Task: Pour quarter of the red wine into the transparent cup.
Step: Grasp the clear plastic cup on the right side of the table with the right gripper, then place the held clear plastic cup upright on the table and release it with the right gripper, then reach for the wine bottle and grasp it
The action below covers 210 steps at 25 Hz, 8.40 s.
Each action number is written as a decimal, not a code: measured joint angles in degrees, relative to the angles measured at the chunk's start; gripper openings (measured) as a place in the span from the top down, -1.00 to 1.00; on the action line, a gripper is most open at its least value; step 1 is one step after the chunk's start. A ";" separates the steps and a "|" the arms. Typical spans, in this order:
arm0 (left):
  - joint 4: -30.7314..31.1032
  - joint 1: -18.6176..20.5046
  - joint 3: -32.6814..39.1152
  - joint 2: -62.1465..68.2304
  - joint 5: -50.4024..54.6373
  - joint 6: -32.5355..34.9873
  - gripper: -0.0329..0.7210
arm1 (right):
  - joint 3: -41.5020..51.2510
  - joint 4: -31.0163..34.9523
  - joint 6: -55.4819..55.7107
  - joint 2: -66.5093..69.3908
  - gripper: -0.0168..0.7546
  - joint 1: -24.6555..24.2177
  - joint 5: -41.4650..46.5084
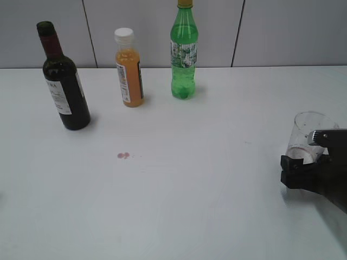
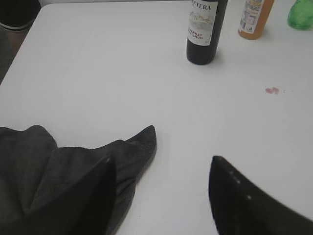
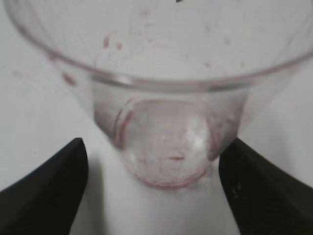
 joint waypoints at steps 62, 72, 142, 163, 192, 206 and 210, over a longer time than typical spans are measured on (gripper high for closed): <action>0.00 0.00 0.00 0.00 0.00 0.00 -0.30 | -13.92 -42.30 0.00 1.00 -0.45 -2.33 -4.93; 0.00 0.00 0.00 0.00 0.00 0.00 -0.30 | -29.52 -69.56 10.11 3.80 -0.45 1.83 -4.59; 0.00 0.00 0.00 0.00 0.00 0.00 -0.30 | -44.44 -94.62 47.50 -10.64 -0.59 -2.92 38.15; -0.05 0.00 0.00 0.00 0.00 0.00 -0.30 | -59.51 -40.51 21.95 -19.16 -0.58 -6.09 105.17; -0.05 0.00 0.00 0.00 0.00 0.00 -0.30 | -29.02 -1.74 -7.69 -61.01 -0.57 -18.14 131.52; -0.05 0.00 0.00 0.00 0.00 0.00 -0.30 | -14.66 -0.87 -7.75 -83.42 -0.56 -18.14 123.49; -0.05 0.00 0.00 0.00 0.00 0.00 -0.30 | -14.01 -0.71 -7.75 -88.47 -0.56 -18.14 123.64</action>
